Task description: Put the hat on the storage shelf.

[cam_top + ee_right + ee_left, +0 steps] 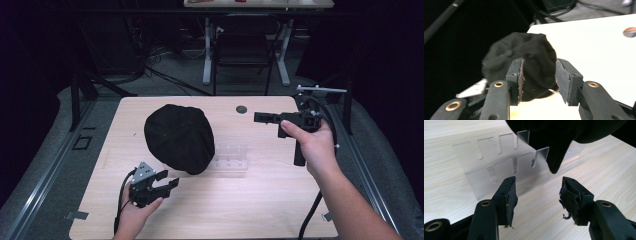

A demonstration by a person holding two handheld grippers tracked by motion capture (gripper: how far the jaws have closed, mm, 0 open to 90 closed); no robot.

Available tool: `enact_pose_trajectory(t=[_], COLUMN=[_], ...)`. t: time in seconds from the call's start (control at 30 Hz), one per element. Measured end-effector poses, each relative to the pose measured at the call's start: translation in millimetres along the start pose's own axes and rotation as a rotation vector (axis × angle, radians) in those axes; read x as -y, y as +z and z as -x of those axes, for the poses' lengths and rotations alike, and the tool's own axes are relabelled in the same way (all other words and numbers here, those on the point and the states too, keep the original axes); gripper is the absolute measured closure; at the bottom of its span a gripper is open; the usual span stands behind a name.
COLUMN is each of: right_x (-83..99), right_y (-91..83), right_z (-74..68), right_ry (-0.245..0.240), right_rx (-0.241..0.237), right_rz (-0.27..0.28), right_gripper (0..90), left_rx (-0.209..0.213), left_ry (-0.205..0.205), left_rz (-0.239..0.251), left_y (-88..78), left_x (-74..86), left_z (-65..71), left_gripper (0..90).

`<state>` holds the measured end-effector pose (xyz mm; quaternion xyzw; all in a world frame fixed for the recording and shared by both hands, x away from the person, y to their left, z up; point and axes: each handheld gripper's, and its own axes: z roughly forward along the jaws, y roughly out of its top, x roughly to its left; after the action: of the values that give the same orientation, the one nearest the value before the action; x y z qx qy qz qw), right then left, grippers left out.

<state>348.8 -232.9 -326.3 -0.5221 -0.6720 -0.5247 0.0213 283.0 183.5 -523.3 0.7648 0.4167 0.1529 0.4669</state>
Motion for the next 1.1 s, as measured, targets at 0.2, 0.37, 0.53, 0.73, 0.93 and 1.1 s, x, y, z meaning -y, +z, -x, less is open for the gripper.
enact_pose_trajectory(t=[0.2,0.37,0.53,0.73,0.93,1.1], right_x=[13.5,24.9,40.3,63.0,93.0,116.0], right_y=[-4.2,-6.2,-6.6,-9.1,-7.7,-3.7], right_z=[4.8,6.2,15.8,30.5,46.7,60.7], right_ry=[-0.018,-0.048,-0.076,-0.116,-0.143,-0.152], right_rx=[0.028,0.048,0.107,0.179,0.225,0.266], right_rz=[-0.012,-0.013,-0.02,-0.018,-0.003,-0.002], right_gripper=[58.3,58.9,59.0,58.7,59.0,59.0], left_rx=[-0.008,-0.037,-0.046,-0.054,-0.069,-0.074], left_ry=[-0.011,-0.015,-0.036,-0.06,-0.066,-0.062], left_rz=[-0.002,0.005,0.003,0.0,-0.006,-0.01], left_y=[-10.3,-14.2,-16.0,-16.5,-15.1,-15.0], left_x=[6.3,13.2,20.7,26.5,29.8,31.3], left_z=[-5.7,-10.6,-18.8,-25.4,-29.2,-29.3], left_gripper=[45.9,45.9,45.9,45.9,45.9,45.5])
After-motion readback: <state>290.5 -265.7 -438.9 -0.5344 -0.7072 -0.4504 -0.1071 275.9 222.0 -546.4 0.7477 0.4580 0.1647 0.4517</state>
